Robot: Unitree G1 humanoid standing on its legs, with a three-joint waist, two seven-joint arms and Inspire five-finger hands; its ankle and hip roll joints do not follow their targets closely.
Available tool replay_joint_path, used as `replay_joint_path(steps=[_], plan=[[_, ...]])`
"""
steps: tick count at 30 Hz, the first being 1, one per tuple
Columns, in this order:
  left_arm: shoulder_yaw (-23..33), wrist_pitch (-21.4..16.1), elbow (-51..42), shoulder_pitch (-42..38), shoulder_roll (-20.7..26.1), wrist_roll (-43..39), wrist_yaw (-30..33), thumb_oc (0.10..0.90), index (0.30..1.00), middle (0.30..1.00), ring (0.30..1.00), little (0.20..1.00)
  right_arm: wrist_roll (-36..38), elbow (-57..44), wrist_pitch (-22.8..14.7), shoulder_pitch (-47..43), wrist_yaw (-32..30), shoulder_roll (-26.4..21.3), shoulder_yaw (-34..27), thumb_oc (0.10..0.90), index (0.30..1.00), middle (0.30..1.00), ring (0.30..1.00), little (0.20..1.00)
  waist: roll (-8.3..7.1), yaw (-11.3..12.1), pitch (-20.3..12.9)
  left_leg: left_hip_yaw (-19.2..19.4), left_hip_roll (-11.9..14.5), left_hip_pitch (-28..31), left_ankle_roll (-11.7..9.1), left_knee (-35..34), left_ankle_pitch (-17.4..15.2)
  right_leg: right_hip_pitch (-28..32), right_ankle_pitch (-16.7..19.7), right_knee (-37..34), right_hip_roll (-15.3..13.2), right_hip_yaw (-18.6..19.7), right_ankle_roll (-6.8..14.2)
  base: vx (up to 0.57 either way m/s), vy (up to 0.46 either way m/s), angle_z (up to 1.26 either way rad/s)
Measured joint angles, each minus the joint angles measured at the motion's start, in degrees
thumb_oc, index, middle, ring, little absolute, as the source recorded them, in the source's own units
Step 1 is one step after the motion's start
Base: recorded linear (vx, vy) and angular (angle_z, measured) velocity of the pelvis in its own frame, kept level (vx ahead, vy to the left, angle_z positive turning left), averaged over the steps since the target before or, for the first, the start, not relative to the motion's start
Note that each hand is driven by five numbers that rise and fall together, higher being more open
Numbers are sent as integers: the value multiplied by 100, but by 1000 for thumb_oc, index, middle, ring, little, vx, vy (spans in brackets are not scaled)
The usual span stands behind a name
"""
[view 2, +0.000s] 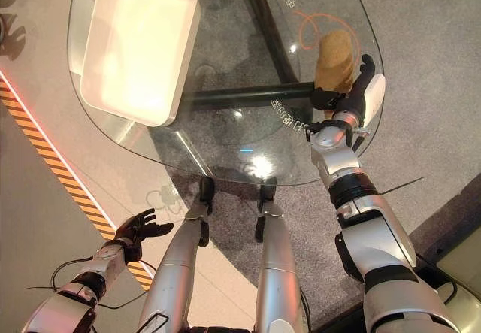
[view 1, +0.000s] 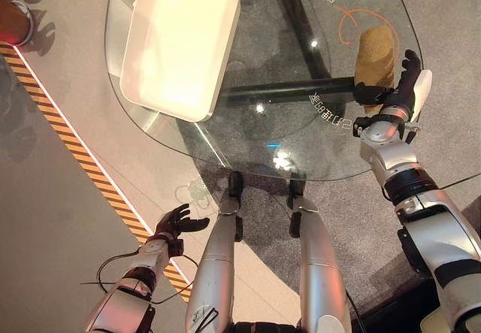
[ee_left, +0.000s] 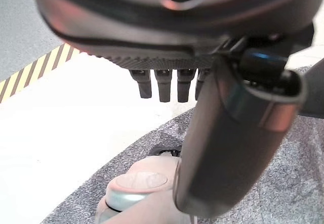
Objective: Wipe the table with a cloth and put it in the basket.
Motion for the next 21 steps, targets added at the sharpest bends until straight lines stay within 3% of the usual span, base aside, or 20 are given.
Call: replay_joint_path(steps=[21], plan=[[-73,39,-36,5,-154,0,80,800,900,900,900,900,-12,831,176,-426,20,6,100,800,900,900,900,900,89,44,-3,-27,-8,-78,1,1,2,-51,-42,2,-13,-32,31,0,0,0]])
